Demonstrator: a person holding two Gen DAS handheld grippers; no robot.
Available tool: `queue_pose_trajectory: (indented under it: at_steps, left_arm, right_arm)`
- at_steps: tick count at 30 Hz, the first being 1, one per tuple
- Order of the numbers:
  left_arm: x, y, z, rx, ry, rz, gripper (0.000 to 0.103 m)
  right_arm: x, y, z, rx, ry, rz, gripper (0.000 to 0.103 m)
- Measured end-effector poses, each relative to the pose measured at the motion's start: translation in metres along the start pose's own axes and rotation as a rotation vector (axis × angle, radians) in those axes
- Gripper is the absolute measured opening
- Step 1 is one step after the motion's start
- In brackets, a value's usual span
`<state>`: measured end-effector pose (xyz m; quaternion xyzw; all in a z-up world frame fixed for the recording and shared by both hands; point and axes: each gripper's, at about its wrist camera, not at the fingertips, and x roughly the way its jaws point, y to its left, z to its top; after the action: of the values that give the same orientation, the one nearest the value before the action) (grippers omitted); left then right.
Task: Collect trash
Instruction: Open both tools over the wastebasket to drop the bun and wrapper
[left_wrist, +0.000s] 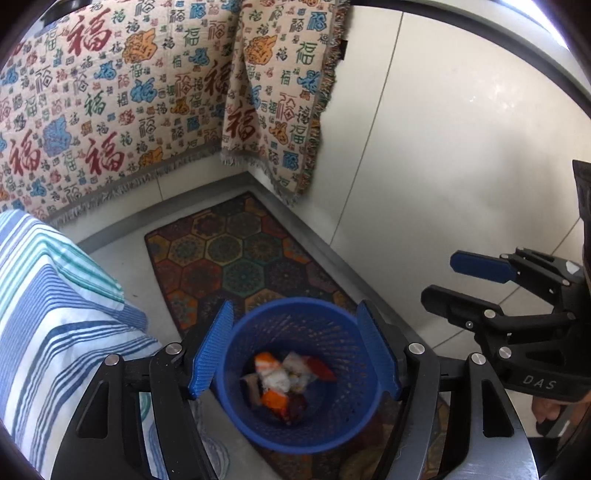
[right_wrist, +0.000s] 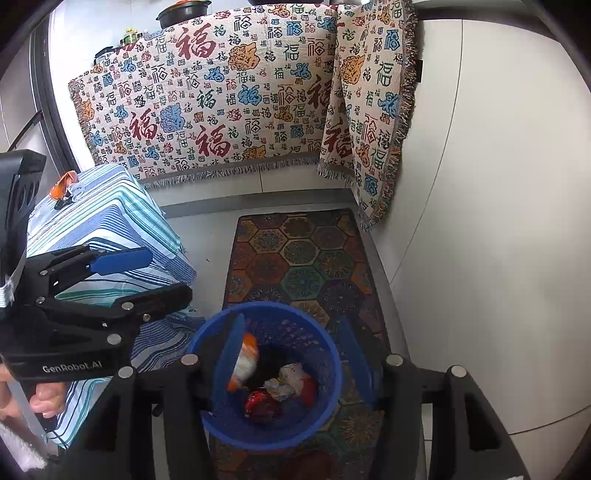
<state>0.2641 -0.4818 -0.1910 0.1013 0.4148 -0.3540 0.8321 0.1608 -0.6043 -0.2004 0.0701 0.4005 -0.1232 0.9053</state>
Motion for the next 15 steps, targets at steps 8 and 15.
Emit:
queue_pose_trajectory:
  at_steps: [8, 15]
  left_arm:
    - [-0.011, 0.009, 0.0, -0.025, -0.02, 0.021, 0.072]
    - [-0.044, 0.028, -0.011, -0.08, -0.044, 0.046, 0.072]
  right_arm:
    - [-0.004, 0.004, 0.003, 0.004, -0.016, 0.003, 0.055]
    - [-0.007, 0.019, 0.01, -0.017, -0.029, 0.019, 0.055]
